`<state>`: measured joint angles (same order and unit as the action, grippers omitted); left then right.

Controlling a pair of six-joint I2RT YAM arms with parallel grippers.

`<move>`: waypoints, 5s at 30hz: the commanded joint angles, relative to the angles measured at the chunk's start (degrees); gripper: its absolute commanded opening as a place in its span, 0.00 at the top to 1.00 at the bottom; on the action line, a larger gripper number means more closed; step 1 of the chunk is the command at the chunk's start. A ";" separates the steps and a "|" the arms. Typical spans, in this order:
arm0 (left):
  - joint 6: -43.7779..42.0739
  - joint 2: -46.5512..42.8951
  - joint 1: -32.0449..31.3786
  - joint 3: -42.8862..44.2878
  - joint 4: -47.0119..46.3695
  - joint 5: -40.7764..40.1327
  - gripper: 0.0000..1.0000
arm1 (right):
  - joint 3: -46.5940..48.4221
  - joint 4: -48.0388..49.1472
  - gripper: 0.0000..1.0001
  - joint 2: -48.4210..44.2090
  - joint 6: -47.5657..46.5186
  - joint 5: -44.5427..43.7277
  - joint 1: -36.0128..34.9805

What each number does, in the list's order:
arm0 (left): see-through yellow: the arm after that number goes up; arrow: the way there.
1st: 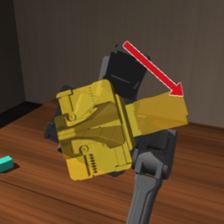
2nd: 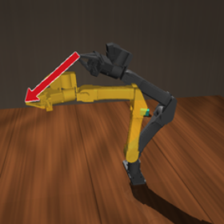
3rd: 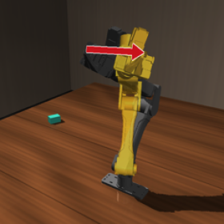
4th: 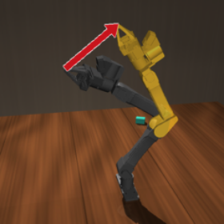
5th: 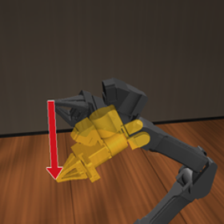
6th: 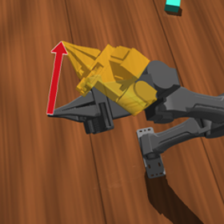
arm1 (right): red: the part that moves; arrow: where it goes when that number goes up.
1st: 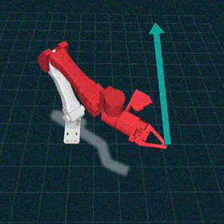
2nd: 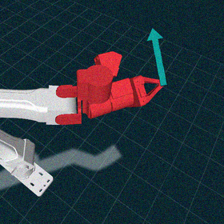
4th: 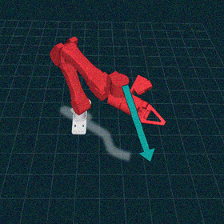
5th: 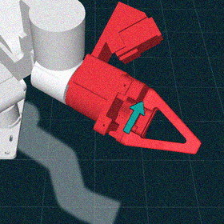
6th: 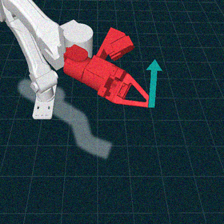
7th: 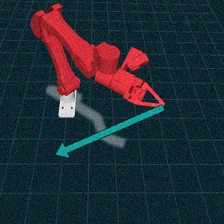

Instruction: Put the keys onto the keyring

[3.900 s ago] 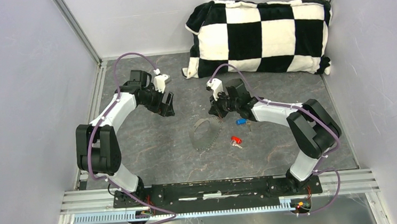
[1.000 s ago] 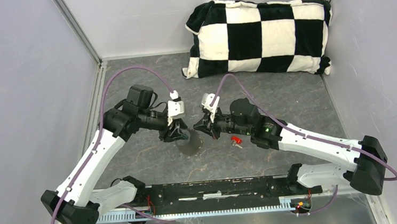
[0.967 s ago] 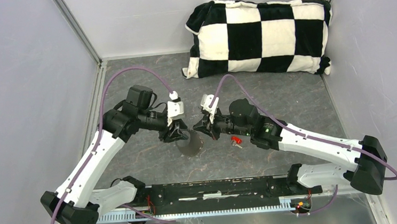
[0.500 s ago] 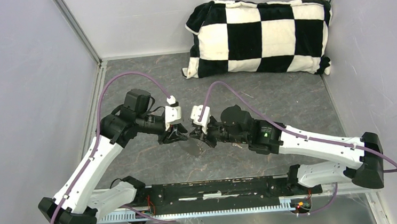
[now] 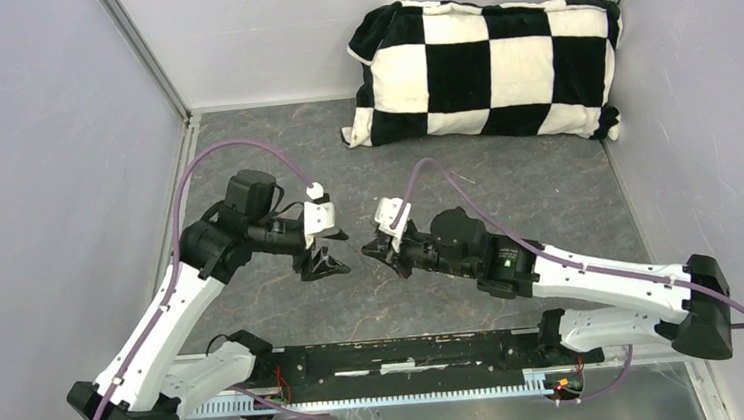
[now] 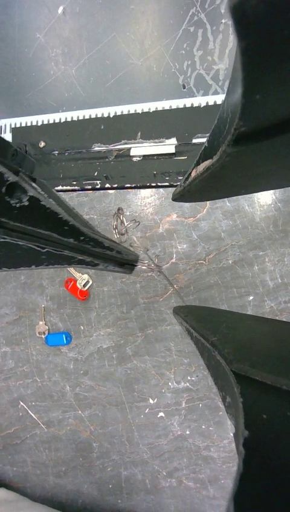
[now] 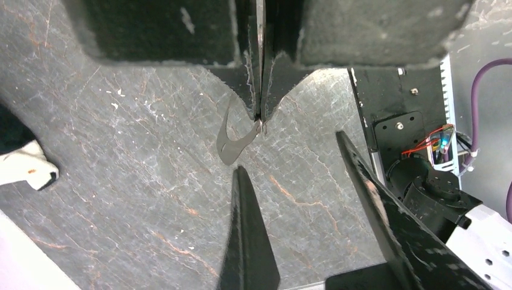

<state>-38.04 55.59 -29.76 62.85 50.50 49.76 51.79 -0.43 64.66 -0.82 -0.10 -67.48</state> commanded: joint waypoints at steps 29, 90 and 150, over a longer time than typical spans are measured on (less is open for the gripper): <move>11.66 0.16 -0.35 -2.87 -6.87 9.66 0.50 | -7.66 18.14 1.00 -6.68 8.25 2.21 -3.07; 43.57 -15.62 -0.30 -26.26 -48.49 -18.19 0.00 | 36.37 -21.80 1.00 23.80 22.75 -46.40 -8.87; -4.29 -20.74 -0.30 -25.94 -33.23 -14.89 0.86 | 29.87 -30.93 1.00 16.73 22.37 -17.42 1.22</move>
<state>-37.50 35.88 -29.87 35.68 17.67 31.48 78.35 -29.50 81.06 24.34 -17.76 -67.44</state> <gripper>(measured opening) 0.064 0.006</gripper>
